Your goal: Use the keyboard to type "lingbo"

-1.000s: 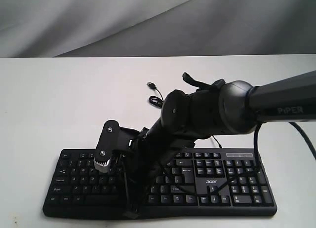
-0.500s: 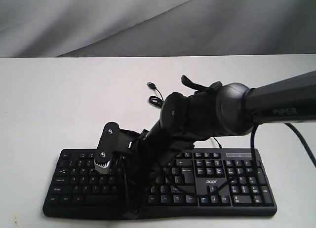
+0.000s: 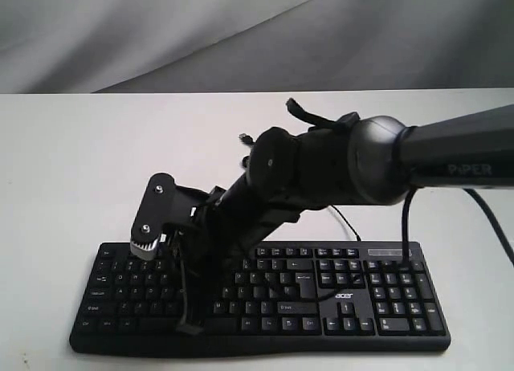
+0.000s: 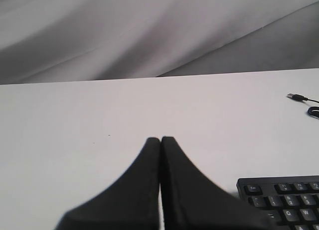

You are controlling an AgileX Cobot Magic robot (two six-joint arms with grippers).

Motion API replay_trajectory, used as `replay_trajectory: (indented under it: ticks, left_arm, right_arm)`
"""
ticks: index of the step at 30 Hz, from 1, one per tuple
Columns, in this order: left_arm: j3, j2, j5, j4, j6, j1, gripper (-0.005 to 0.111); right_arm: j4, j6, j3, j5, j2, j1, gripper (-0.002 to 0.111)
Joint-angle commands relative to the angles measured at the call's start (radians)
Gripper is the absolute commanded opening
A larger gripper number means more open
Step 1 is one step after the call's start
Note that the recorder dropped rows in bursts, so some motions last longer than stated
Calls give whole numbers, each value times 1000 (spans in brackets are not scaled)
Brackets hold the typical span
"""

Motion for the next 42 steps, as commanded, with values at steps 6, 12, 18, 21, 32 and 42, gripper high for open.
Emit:
replay_trajectory:
  ticks: [6, 12, 18, 21, 32, 42]
  left_arm:
    - [5, -4, -9, 0, -2, 1, 1]
    - [5, -4, -9, 0, -2, 1, 1]
    - [5, -4, -9, 0, -2, 1, 1]
    - [5, -4, -9, 0, -2, 1, 1]
    - [5, -4, -9, 0, -2, 1, 1]
    - [5, -4, -9, 0, -2, 1, 1]
  right_arm:
    - [0, 2, -47, 28, 59, 3, 0]
    - [0, 4, -47, 27, 67, 3, 0]
    - [0, 4, -47, 14, 67, 3, 0]
    - [0, 4, -47, 12, 67, 3, 0]
    - [0, 6, -47, 2, 88, 3, 0]
    - [3, 6, -47, 4, 81, 3, 0]
